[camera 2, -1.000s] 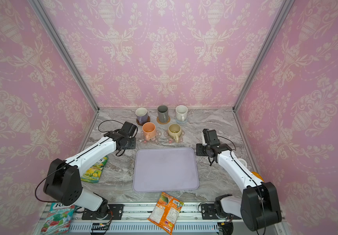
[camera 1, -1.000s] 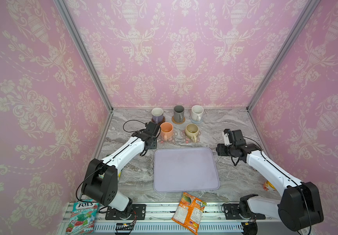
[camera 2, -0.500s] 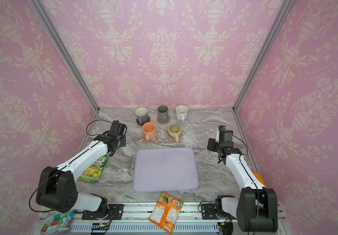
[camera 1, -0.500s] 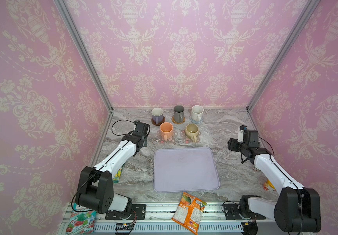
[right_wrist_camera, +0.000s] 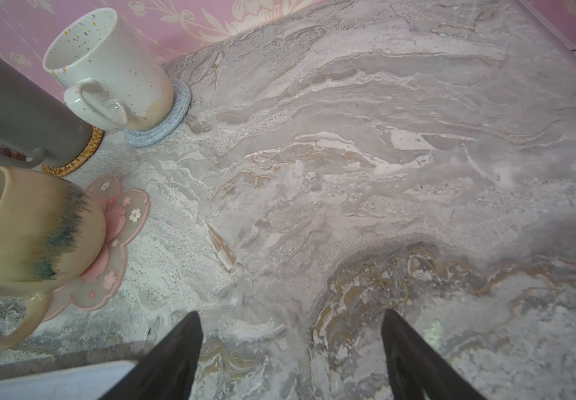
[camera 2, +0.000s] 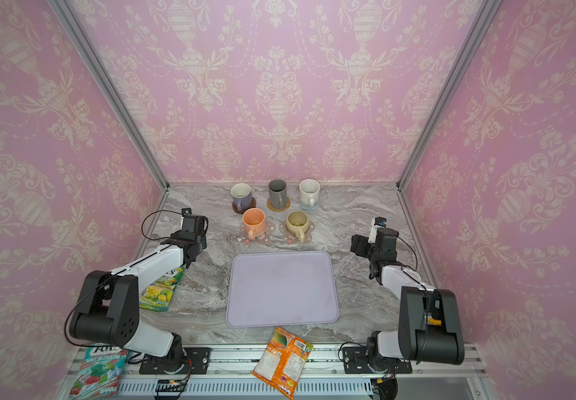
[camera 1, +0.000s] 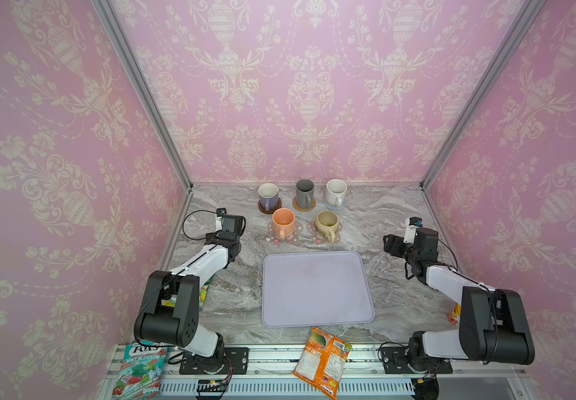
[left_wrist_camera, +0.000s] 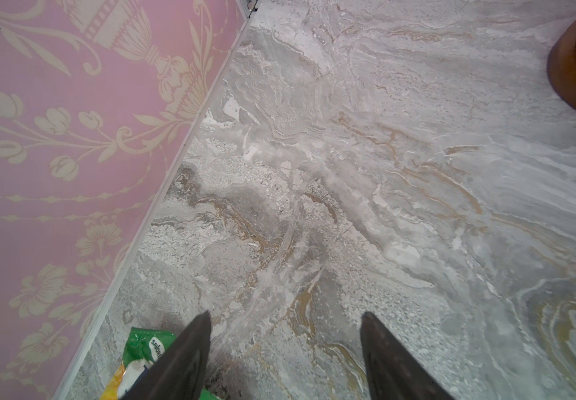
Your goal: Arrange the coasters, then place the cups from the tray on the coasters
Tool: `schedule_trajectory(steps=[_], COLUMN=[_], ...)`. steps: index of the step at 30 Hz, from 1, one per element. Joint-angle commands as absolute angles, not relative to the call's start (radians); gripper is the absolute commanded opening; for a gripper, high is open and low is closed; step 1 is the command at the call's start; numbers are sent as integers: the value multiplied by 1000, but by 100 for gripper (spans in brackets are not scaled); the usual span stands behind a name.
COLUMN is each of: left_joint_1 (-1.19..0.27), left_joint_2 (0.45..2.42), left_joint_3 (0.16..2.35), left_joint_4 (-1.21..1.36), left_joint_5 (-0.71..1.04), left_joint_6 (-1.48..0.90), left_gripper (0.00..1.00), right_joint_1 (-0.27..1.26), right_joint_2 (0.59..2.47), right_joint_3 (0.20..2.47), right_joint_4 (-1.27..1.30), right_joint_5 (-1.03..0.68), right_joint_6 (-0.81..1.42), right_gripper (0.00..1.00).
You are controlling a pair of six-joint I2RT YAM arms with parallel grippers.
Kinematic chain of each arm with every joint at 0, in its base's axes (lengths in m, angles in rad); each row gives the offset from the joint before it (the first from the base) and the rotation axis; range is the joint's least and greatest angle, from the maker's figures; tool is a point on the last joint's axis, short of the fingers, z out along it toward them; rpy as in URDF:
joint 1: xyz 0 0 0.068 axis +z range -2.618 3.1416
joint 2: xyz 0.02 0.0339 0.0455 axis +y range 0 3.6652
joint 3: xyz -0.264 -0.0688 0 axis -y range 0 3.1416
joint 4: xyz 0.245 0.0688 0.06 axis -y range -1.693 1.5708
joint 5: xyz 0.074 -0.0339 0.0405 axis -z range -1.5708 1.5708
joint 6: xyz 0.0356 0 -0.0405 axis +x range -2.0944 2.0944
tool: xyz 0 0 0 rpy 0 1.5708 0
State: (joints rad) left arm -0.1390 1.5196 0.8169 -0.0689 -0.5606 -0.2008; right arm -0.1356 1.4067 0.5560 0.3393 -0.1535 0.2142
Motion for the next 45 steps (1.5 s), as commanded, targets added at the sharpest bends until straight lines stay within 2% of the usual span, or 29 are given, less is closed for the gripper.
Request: schedule_trajectory(steps=[1, 9, 11, 14, 17, 22, 25, 28, 32, 35, 37, 45], left_joint_1=[-122, -81, -79, -80, -77, -77, -77, -77, -77, -78, -77, -71], left_joint_2=[1527, 1520, 1520, 1532, 1571, 1599, 1581, 1571, 1578, 1581, 1583, 1596], left_joint_3=[757, 551, 503, 469, 464, 467, 415, 352, 322, 299, 291, 281], left_joint_4=[137, 490, 605, 715, 782, 803, 884, 993, 1055, 1102, 1123, 1145], left_joint_5=[-620, -590, -582, -575, -578, -552, -534, -486, -441, -423, -414, -375], left_joint_6=[-112, -82, -73, -50, -36, -24, -20, -6, 8, 12, 12, 12], left_gripper=[73, 74, 74, 75, 74, 75, 80, 99, 99, 99, 99, 99], right_joint_1=[-140, -143, -143, -146, -146, -144, -138, -137, -119, -44, -18, -8], right_joint_2=[1432, 1483, 1478, 1481, 1482, 1470, 1459, 1461, 1469, 1510, 1564, 1543], right_joint_3=[542, 518, 492, 441, 437, 404, 331, 309, 324, 315, 286, 315], right_joint_4=[478, 591, 656, 766, 772, 822, 950, 996, 973, 1005, 1131, 1035], right_joint_5=[-172, -212, -251, -231, -236, -237, -221, -222, -227, -115, -50, 49], right_joint_6=[238, 191, 165, 168, 166, 159, 156, 154, 126, 68, 68, 85], right_gripper=[85, 88, 100, 100, 100, 100, 100, 100, 100, 100, 100, 100])
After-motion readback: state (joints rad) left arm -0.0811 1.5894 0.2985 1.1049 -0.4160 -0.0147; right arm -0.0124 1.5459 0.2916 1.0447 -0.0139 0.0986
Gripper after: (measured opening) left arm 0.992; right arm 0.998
